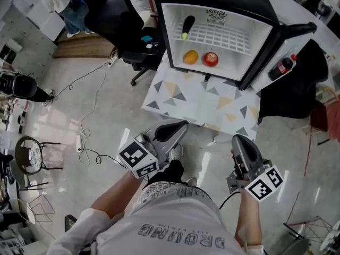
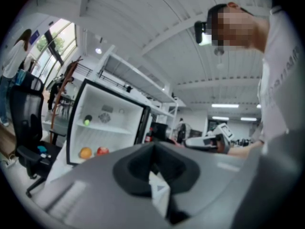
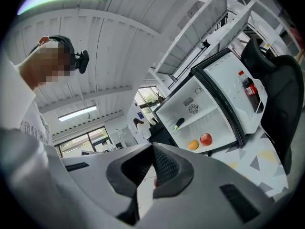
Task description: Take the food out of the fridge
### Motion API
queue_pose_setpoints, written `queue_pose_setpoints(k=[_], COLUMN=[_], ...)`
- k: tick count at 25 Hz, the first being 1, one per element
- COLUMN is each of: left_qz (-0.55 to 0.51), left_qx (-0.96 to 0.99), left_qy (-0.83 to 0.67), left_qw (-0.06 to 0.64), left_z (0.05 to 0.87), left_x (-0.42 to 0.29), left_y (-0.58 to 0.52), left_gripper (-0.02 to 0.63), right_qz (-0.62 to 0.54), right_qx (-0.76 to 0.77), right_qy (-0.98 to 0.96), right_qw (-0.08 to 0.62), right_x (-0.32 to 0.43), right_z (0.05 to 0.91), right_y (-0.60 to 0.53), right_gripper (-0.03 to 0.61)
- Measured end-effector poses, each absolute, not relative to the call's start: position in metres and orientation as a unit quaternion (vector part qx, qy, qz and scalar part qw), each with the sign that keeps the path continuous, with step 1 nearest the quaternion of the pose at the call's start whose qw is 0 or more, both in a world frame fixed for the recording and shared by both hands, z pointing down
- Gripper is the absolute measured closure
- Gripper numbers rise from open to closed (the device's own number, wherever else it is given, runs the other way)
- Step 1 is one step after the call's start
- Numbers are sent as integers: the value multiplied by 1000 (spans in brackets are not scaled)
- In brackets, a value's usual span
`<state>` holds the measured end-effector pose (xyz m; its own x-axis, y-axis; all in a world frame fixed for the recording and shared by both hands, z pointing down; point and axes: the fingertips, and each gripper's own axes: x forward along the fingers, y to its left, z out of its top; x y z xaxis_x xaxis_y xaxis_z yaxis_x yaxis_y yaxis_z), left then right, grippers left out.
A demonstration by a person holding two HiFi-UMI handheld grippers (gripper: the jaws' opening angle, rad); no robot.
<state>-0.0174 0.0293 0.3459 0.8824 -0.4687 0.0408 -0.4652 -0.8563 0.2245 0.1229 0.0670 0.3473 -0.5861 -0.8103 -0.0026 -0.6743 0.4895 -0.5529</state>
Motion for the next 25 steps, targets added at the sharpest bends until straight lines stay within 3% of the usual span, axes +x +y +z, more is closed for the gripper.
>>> queue_pose_setpoints(k=[25], left_qz=[-7], left_qx=[971], left_qy=[-204], left_qw=[127], left_z=[349], left_x=[-53], left_y=[-113], left_gripper=[607], right_qz=[-252], right_qx=[-475], right_qy=[832], right_qw=[133], right_x=[81], right_z=[338], right_y=[-64], right_gripper=[589])
